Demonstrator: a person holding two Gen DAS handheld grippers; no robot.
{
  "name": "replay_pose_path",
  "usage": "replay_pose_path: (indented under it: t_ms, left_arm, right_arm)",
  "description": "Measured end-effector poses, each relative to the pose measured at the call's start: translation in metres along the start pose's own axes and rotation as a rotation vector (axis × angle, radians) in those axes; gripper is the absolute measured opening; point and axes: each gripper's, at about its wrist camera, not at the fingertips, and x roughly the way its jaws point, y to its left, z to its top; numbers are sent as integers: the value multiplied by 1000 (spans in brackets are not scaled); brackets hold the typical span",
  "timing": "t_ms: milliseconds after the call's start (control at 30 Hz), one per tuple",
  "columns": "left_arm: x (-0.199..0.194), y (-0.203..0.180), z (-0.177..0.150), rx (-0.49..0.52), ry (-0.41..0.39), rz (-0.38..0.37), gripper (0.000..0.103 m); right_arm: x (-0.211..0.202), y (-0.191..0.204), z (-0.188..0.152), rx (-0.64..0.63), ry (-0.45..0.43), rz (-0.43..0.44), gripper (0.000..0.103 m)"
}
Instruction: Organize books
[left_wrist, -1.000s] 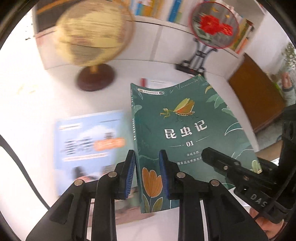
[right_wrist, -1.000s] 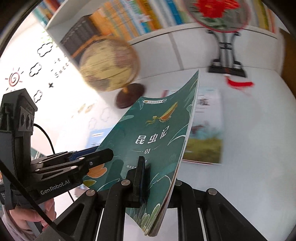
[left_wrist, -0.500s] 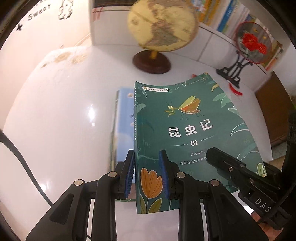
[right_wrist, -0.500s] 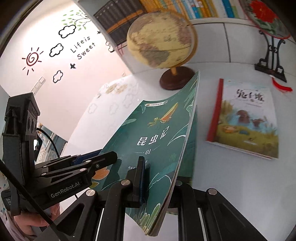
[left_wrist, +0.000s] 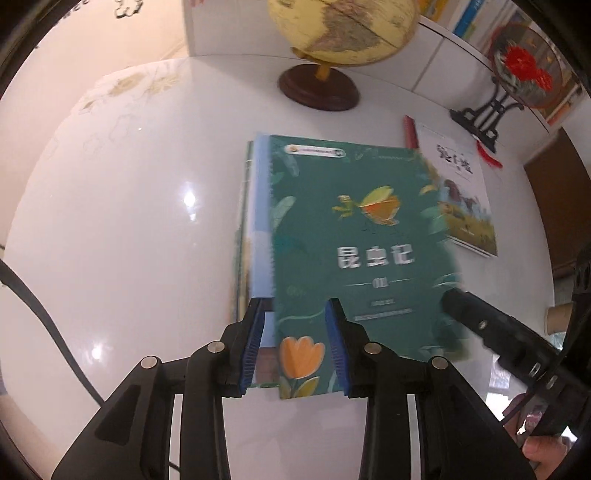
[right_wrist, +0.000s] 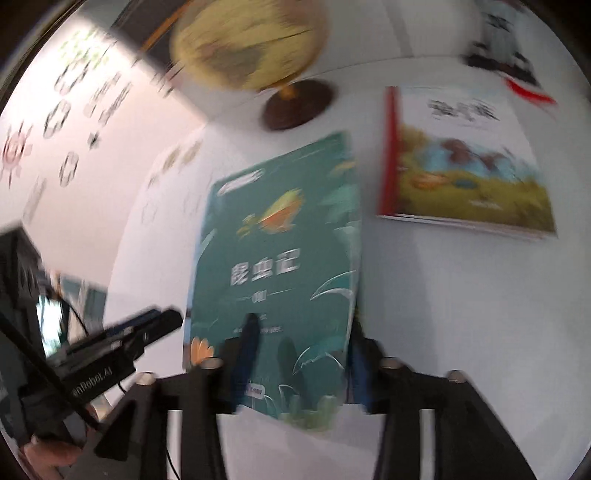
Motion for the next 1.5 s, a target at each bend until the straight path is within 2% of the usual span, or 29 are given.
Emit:
replay_pose_path:
  t_ms: [100,233,367,433,533,767,900,1100,1500]
  left_arm:
    - [7,-19,6,56,7,1,34]
    - [25,-56,8,176,99,-52,35]
    - [29,-88,8,225,89,-82,35]
    - [34,-104,9,239,120,-89,35]
    - [32,-128,9,278,120,-114,35]
    - [33,-178,-2,425,107,-107,35]
    - [36,-192,-5,463,120,-96,35]
    - [37,-203,-8,477,117,-90,35]
    - [44,-186,1,420,120,-69,35]
  right_arm:
    - [-15,-26,1,106,-70,20,52]
    - [-35,-55,-3,213,-152,17,52]
    - [-48,-83,-11,352,-215,47,52]
    - [-54,-93,-16,402,-241,56,52]
    - [-63,-104,-25,446,-265,67,53]
    - [-79,-134,-37,561,-315,85,53]
    - [-85,-140,-40,584,-335,104,53]
    - [-87,-140,-40,569,-339,90,54]
    - [-82,-142,-35,535,-300,57,55]
